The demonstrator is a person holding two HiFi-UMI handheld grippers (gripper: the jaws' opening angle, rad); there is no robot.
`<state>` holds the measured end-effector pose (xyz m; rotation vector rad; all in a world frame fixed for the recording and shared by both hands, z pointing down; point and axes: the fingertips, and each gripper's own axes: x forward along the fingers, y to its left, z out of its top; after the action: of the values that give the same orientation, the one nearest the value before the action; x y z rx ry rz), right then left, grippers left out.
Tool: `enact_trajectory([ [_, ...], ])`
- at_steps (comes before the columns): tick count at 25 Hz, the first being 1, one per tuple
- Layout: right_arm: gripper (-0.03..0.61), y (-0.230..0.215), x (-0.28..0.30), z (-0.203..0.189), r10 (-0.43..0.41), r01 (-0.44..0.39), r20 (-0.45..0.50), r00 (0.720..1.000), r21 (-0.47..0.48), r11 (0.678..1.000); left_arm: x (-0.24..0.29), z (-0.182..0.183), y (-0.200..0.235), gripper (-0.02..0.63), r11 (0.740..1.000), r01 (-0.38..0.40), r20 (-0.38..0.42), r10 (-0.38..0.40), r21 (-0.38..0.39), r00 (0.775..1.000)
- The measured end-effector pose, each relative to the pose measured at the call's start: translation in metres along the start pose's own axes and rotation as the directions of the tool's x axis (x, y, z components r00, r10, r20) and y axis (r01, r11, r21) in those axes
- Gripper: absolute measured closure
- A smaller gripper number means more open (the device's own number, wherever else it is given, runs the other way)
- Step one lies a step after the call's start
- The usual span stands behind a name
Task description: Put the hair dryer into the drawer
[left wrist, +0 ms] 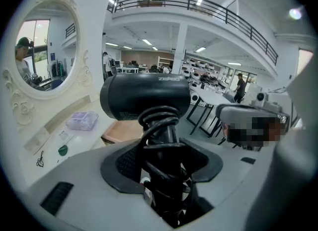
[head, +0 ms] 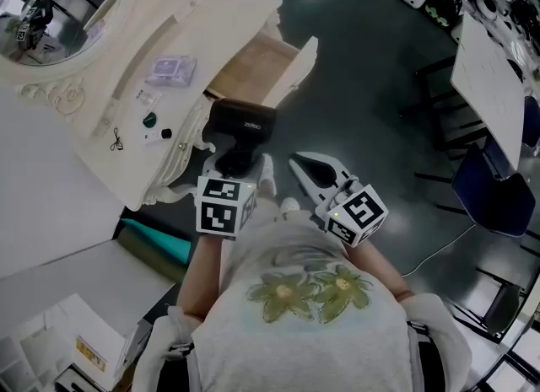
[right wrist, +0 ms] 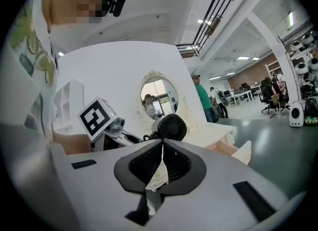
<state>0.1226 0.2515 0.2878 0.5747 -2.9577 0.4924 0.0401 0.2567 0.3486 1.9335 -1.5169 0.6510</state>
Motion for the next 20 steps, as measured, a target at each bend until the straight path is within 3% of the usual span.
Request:
enact_trajectory([
  [20, 0.555, -0.084, 0.101, 0.022, -0.054, 0.057, -0.043, 0.998, 0.062, 0.996, 0.111, 0.076, 0.082, 0.393, 0.997, 0.081, -0.063, -0.080, 0.020, 0.995],
])
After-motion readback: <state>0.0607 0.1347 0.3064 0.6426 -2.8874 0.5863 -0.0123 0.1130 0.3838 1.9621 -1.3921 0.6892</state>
